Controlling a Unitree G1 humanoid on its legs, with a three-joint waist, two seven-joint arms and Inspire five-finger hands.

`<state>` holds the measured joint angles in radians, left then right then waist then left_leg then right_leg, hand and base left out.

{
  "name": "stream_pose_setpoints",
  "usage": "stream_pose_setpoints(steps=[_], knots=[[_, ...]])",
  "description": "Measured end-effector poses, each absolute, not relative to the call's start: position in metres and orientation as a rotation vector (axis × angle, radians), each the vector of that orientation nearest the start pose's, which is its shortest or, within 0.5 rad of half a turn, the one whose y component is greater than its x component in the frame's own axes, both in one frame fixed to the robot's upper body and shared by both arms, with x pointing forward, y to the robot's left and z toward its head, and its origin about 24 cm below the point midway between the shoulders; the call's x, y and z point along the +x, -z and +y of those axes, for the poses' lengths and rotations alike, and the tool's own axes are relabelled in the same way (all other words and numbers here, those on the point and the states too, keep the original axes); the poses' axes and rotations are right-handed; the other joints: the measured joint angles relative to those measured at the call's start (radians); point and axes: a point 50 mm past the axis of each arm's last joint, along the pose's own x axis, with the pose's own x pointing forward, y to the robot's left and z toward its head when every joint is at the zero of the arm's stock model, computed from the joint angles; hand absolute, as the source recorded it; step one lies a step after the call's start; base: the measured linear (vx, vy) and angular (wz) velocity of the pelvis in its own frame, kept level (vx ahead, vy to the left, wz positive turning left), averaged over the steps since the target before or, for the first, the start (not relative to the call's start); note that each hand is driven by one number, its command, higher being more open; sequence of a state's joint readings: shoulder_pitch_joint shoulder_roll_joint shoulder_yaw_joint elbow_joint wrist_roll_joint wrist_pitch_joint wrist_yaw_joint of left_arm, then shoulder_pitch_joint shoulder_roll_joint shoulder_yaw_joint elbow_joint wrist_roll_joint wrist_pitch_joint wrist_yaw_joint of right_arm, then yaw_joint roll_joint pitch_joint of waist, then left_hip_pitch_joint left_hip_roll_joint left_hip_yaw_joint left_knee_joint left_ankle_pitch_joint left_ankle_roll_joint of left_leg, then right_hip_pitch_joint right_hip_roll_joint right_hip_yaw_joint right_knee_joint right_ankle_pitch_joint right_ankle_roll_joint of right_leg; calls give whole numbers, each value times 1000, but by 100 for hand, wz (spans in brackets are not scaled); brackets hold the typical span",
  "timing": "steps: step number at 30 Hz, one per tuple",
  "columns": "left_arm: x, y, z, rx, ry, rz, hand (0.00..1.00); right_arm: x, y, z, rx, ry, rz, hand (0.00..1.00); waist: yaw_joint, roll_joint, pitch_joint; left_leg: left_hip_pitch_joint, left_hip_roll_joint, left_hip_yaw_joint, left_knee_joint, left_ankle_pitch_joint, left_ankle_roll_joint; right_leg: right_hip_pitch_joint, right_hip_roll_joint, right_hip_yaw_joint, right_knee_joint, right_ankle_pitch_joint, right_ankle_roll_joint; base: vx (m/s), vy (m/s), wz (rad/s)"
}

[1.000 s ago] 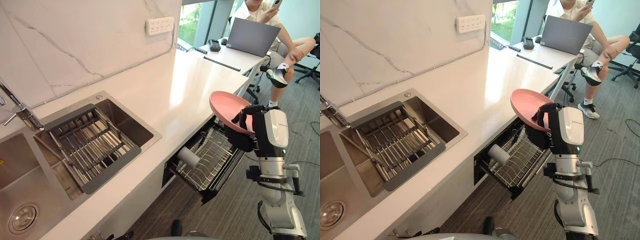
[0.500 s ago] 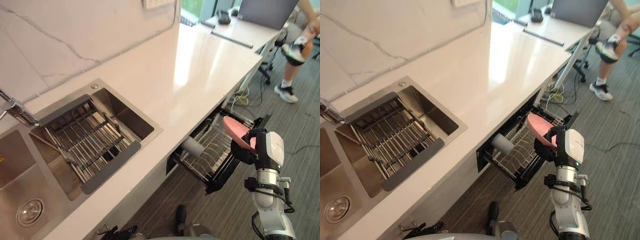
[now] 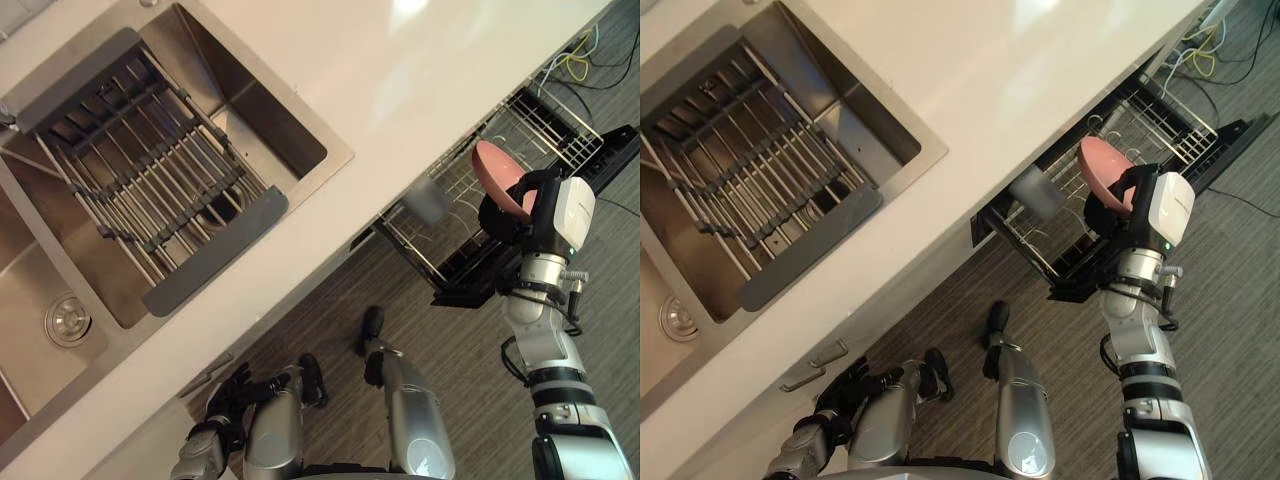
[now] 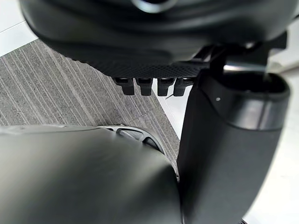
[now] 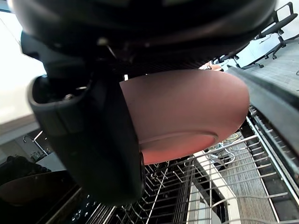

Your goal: Walk over to the sink, pick up the cup, carry it to the dishwasher, place the cup inside the dishwasher, then close the dishwasher door

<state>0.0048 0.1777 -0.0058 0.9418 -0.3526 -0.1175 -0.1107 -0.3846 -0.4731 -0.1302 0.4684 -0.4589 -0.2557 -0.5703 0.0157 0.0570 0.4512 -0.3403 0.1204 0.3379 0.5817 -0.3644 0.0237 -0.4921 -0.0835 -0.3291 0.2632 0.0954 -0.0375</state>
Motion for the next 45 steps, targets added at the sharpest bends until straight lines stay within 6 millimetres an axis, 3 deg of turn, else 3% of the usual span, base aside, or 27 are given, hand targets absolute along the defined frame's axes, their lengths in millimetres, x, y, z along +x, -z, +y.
stream_pose_setpoints(steps=[4,7,22,23,32,41,45], knots=[[167,126,210,-200,-138,763,100,320,-127,-277,-782,615,-382,0,10,-1,2,-46,0,0,12,7,9,-20,4,-2,-43,41,-7,-21,8,1],[173,123,208,-201,-122,749,100,327,-125,-279,-782,606,-345,0,31,-1,3,-59,0,-2,14,9,10,-30,-1,-4,-45,43,-7,7,1,1],[191,115,186,-256,-50,690,100,357,-153,-284,-755,640,-253,0,55,1,11,-68,-17,-17,-37,34,12,-40,-9,-24,-70,47,-6,44,-6,4],[191,115,186,-260,-52,689,100,358,-155,-284,-735,651,-241,100,56,1,11,-69,-18,-16,-40,36,12,-43,-10,-24,-70,47,-6,50,-1,1],[195,112,182,-274,-44,671,100,358,-145,-295,-675,704,-118,100,62,2,19,-67,-16,-16,-39,37,11,-53,-17,-30,-39,32,-16,42,6,1],[194,112,183,-272,-44,671,100,357,-149,-294,-669,703,-164,100,60,2,21,-54,-13,-10,-35,37,11,-45,-16,-26,-33,25,-16,3,-4,-1],[191,114,185,-265,-46,683,100,346,-150,-292,-657,677,-244,100,52,1,22,-10,-16,-14,-46,37,11,3,-14,-26,-44,25,-15,0,0,0]])
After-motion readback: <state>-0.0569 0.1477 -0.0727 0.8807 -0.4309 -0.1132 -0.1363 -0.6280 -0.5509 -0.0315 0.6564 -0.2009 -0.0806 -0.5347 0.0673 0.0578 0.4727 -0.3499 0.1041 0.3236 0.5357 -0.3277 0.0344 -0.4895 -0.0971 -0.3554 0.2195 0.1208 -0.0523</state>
